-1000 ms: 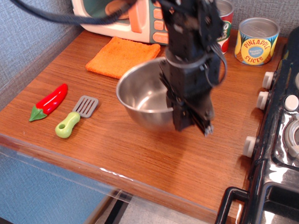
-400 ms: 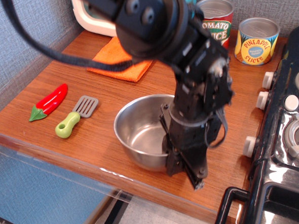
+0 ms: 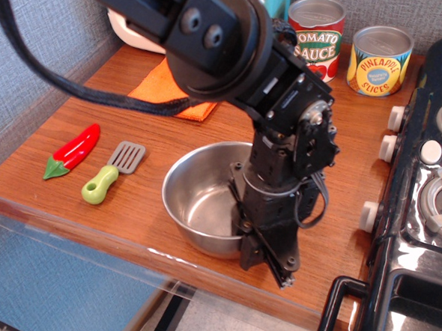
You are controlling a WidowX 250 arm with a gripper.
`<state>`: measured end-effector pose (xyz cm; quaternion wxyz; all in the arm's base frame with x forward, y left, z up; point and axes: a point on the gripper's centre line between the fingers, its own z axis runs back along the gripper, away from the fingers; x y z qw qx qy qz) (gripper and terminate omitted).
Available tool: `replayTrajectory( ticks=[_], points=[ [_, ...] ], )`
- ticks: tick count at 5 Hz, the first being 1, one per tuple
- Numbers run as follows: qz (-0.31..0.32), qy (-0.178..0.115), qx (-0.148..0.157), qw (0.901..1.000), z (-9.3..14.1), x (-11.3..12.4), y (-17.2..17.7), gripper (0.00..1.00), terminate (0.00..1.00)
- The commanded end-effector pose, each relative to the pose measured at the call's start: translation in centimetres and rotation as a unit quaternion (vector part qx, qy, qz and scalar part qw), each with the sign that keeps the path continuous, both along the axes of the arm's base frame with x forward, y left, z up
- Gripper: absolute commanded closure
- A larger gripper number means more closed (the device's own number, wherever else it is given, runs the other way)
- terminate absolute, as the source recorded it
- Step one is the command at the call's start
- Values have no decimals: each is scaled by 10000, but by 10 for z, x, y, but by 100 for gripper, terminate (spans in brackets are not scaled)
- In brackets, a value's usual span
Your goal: Move the pot to the right of the green peeler
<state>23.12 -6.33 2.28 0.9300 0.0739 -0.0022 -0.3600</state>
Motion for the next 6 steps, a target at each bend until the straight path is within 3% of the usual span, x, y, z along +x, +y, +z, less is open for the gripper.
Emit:
replayTrajectory(
  ticks=[1,3,4,6],
  points=[
    [110,-367,-331,9987,34,6,14,0,0],
    [1011,-1103,-1215,9813,111,3,54,0,0],
    [1772,-1087,-1114,9718,111,4,92,0,0],
    [2018,-564,-784,9746,73,11,123,0,0]
  ],
)
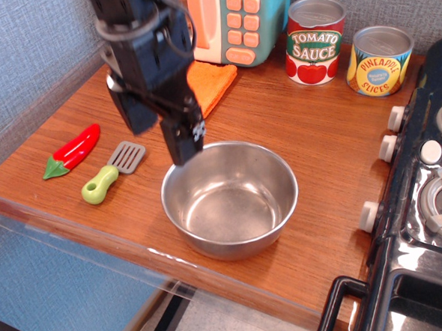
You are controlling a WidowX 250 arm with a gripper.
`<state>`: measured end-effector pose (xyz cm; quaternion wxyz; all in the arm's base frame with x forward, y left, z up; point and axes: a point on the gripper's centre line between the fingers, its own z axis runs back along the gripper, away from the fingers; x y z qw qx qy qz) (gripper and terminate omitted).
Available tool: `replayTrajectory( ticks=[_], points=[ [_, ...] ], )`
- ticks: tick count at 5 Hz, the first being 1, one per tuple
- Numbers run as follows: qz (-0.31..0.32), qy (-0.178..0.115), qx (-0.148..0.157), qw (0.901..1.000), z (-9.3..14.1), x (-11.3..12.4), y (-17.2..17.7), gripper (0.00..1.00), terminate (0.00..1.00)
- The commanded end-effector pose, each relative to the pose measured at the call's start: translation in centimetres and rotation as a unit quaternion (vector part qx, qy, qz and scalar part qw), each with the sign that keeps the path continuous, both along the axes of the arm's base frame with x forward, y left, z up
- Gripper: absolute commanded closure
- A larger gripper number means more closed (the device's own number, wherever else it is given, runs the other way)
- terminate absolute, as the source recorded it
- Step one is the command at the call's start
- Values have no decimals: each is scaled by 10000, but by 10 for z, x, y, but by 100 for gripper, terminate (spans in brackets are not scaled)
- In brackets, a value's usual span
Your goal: Move the pot to the right of the green peeler
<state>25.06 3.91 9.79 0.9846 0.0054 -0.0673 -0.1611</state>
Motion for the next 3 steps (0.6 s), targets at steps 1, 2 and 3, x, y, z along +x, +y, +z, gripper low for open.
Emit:
replayTrajectory(
  ticks=[1,2,3],
  points=[
    [58,239,155,9996,-12,-10,29,0,0],
    [58,239,155,9996,-12,-10,29,0,0],
    [58,239,155,9996,-12,-10,29,0,100]
  ],
)
